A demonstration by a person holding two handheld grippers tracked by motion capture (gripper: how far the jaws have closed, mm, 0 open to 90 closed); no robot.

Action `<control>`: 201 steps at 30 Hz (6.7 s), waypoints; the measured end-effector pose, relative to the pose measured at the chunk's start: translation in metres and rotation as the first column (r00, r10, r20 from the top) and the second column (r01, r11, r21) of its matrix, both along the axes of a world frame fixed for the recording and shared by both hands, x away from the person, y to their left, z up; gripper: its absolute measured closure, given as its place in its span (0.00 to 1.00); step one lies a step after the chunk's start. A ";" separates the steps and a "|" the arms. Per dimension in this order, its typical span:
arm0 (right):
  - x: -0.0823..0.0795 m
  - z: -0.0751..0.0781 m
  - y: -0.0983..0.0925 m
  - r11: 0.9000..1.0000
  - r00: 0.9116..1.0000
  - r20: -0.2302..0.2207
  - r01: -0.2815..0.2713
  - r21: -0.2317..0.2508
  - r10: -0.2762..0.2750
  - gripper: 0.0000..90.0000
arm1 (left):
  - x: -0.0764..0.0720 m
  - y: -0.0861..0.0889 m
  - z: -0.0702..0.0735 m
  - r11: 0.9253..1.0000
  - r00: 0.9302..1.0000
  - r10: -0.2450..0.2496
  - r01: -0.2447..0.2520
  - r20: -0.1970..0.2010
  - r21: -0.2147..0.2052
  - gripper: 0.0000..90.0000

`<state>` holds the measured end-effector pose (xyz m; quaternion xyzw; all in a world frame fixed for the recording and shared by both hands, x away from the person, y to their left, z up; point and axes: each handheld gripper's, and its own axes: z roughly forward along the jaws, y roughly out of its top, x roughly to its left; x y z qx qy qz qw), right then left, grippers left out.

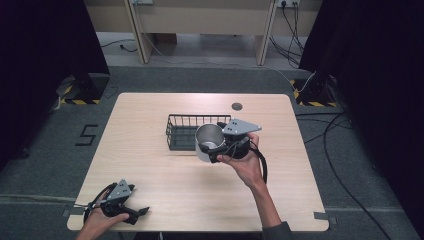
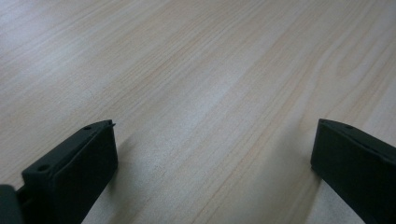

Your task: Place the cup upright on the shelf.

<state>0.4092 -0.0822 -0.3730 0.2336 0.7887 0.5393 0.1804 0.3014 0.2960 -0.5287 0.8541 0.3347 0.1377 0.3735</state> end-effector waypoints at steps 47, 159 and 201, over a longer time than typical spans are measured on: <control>0.084 0.020 0.036 0.997 0.998 -0.032 0.046 -0.056 -0.048 0.07 | 0.000 0.000 0.000 1.000 1.000 -0.004 0.004 -0.002 -0.002 0.00; 0.024 -0.026 -0.016 0.998 0.998 -0.042 0.050 0.028 -0.048 0.17 | -0.001 0.000 0.000 1.000 1.000 -0.007 0.007 -0.001 -0.003 0.00; -0.065 -0.101 -0.074 0.990 0.984 -0.111 0.137 -0.013 -0.138 0.17 | -0.001 0.000 0.000 1.000 1.000 -0.006 0.006 -0.001 -0.001 0.00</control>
